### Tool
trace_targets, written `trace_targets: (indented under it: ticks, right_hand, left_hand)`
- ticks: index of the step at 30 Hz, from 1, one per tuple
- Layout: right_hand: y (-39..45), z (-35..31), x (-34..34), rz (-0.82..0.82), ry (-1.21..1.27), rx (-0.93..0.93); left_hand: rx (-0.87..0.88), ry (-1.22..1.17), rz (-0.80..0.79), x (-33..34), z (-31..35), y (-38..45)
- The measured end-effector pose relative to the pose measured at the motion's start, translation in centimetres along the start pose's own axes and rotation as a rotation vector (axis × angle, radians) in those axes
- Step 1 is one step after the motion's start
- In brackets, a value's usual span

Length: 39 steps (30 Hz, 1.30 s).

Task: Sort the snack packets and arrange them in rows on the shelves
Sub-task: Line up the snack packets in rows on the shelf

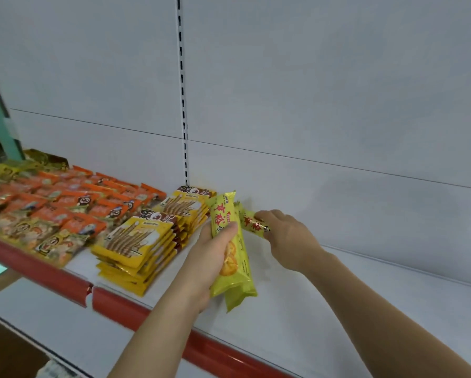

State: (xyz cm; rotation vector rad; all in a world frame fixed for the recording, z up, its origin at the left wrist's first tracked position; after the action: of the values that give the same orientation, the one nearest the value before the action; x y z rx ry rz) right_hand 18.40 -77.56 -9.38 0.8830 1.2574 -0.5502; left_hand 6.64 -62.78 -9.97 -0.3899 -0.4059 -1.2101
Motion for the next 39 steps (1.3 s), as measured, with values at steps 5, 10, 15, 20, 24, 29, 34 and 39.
trace_targets:
  ticks: [5,10,15,20,24,29,34,39]
  right_hand:
    - [2.7,-1.1,2.8,0.042,-0.146,0.056]
    - [3.9,-2.1,3.4,0.216,-0.297,0.157]
    - [4.0,-2.8,3.0,0.169,-0.317,0.232]
    - [0.4,-4.5,-0.2,0.355,0.01,0.377]
    - [-3.3,-8.3,-2.9,0.223,0.484,0.458]
    - [-5.7,-11.1,-4.6,0.171,0.793,0.421]
    - [-5.7,-11.1,-5.3,0.205,0.6,0.446]
    - [-5.5,-9.5,-5.5,0.131,0.537,0.507]
  left_hand:
    - [-0.066,0.036,-0.033,-1.8,0.5,1.8]
    - [-0.089,0.038,-0.103,-3.0,0.9,3.4]
    - [-0.1,0.005,-0.126,-3.6,0.9,4.1]
    - [-0.11,-0.016,-0.167,-3.6,0.7,4.3]
    - [-0.114,-0.045,-0.212,-2.8,1.0,3.8]
    - [-0.157,-0.135,-0.281,-1.3,1.2,2.6]
    - [-0.258,-0.173,-0.296,-0.4,1.6,1.9]
    - [-0.061,0.113,-0.292,-0.6,1.3,1.8]
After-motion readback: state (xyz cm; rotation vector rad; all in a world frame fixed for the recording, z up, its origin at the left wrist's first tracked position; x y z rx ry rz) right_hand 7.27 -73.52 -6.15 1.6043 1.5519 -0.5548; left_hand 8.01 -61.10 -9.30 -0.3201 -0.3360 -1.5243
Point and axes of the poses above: each hand's wrist, its own y-axis towards the middle knuckle, its own x-axis out of the palm, z = x × y, the point moved 3 cm from there along y, towards the middle knuckle, and after that the axes turned 13 degrees about -y, right-handed, at the moved point
